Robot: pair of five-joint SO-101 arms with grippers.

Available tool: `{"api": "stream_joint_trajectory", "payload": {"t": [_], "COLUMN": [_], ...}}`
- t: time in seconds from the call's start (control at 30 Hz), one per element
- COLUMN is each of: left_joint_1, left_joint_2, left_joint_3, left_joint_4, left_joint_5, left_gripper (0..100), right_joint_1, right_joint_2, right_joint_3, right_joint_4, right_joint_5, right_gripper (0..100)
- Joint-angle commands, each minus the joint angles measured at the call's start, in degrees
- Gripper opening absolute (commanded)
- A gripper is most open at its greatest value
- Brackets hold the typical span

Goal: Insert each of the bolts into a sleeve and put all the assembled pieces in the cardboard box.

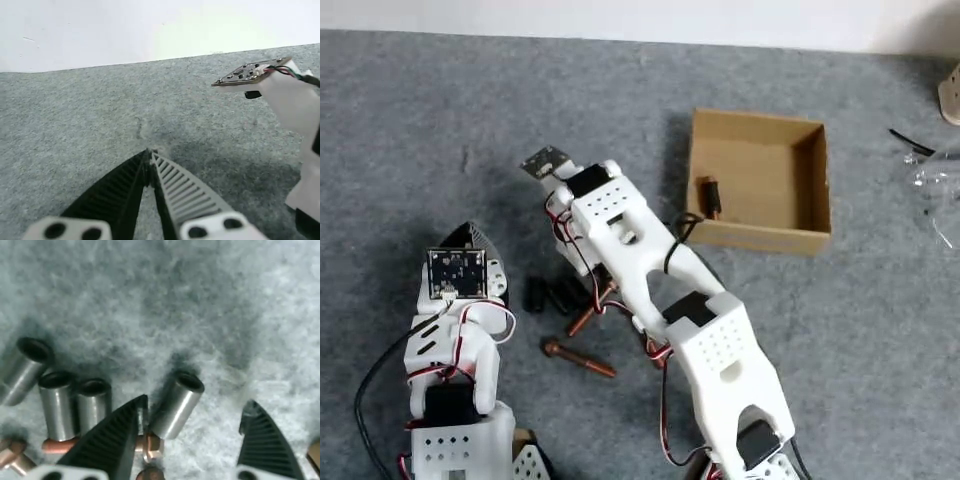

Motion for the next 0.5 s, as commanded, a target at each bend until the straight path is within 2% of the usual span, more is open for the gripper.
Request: {"api": "stream_joint_trajectory", "payload": {"t": [0.0,0.17,0.4,0.47], "left_joint_1": [-0.31,-0.31,-0.31,-0.31], "left_joint_2": [0.13,0.13,0.04,0.04], "left_joint_3": [1.27,1.27,1.27,1.27], "left_joint_4": [-1.14,-1.14,-1.14,-1.14], "left_joint_5": [0.44,0.44,0.44,0.44], "left_gripper": [1,1,1,1], "right_joint_1": [-0.66,-0.57,2.86,4.97], "right_joint_2": [0.75,6.37,6.02,6.02], "right_joint_3": [-1.27,-3.65,-9.27,-11.47], "right_joint_4": [0.13,0.48,6.11,7.52], "right_joint_5": [-0.62,-0.62,-5.45,-5.45], "right_gripper": [26.4,12.0,0.0,0.5]}}
